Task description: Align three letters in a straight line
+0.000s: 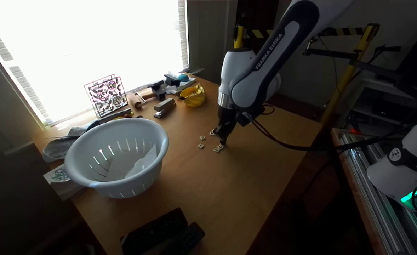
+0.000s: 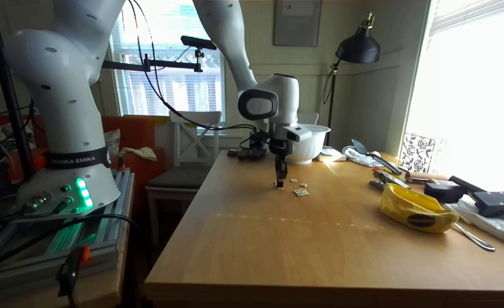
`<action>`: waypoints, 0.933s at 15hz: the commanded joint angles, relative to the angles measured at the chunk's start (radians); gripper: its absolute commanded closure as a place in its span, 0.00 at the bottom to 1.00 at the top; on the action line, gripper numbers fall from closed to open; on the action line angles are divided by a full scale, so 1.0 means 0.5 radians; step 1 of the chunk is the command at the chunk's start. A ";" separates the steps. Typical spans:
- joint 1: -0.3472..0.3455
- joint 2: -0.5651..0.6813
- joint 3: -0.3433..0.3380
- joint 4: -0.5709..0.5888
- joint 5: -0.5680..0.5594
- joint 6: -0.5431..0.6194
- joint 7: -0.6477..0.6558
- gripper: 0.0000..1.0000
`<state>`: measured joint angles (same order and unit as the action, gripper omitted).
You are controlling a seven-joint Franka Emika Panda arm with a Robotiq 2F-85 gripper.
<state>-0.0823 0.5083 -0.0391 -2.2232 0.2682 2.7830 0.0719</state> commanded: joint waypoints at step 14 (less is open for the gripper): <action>0.005 0.040 0.019 0.011 -0.054 -0.018 0.023 1.00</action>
<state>-0.0777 0.5086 -0.0359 -2.2222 0.2668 2.7829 0.0719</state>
